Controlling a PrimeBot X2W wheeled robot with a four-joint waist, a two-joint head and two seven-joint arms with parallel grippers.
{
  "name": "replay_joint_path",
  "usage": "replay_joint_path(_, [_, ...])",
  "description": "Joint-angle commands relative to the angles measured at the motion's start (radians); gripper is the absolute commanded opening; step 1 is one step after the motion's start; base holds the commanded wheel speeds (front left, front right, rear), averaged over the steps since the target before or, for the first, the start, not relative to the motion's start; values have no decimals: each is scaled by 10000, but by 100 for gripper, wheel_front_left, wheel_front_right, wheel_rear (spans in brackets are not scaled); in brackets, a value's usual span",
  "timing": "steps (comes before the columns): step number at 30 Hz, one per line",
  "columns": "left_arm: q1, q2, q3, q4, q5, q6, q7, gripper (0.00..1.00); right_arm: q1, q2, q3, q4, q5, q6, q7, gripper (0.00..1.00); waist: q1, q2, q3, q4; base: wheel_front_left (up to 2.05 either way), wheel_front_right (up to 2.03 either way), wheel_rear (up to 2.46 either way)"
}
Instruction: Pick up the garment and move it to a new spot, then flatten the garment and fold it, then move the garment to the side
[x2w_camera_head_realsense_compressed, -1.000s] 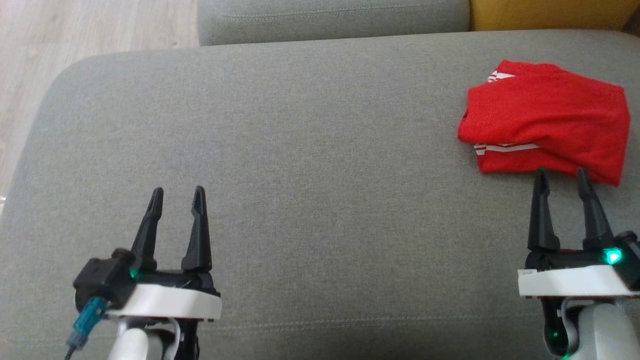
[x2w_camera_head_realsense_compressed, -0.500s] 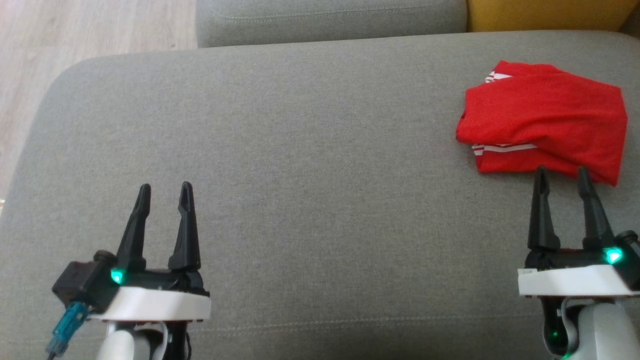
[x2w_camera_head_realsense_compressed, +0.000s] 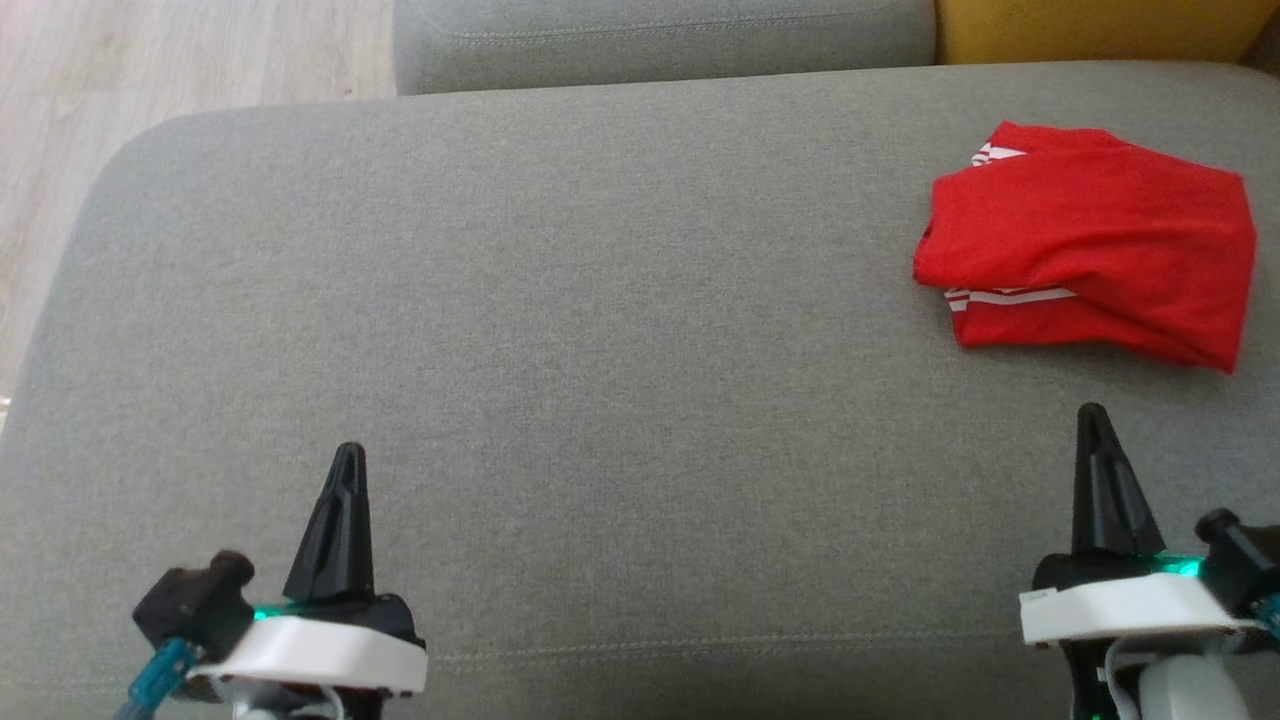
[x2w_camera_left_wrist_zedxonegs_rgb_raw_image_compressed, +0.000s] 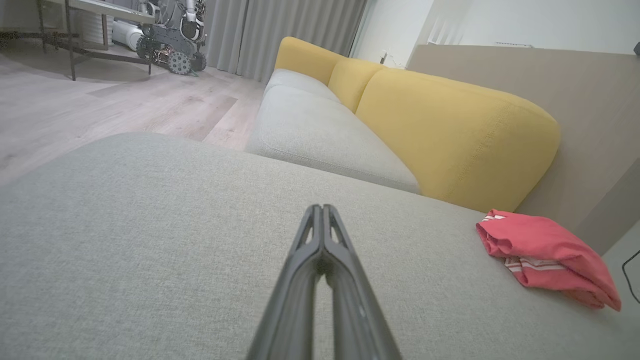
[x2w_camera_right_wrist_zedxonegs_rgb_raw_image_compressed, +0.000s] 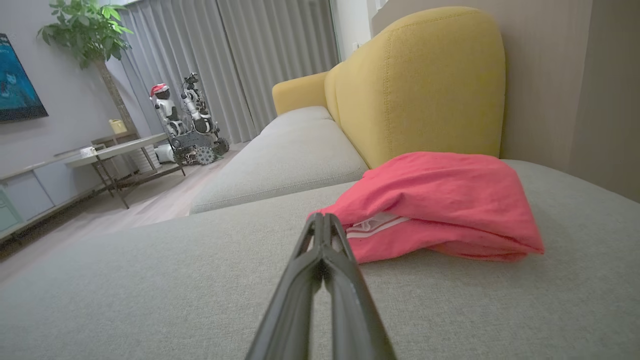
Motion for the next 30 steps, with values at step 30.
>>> replay_joint_path(30, [-834,227,367,300,-3431,-173,703,0,-515,-147,-122,-300,3959,18,760,0,1,-1,-107,-44,0,0,0])
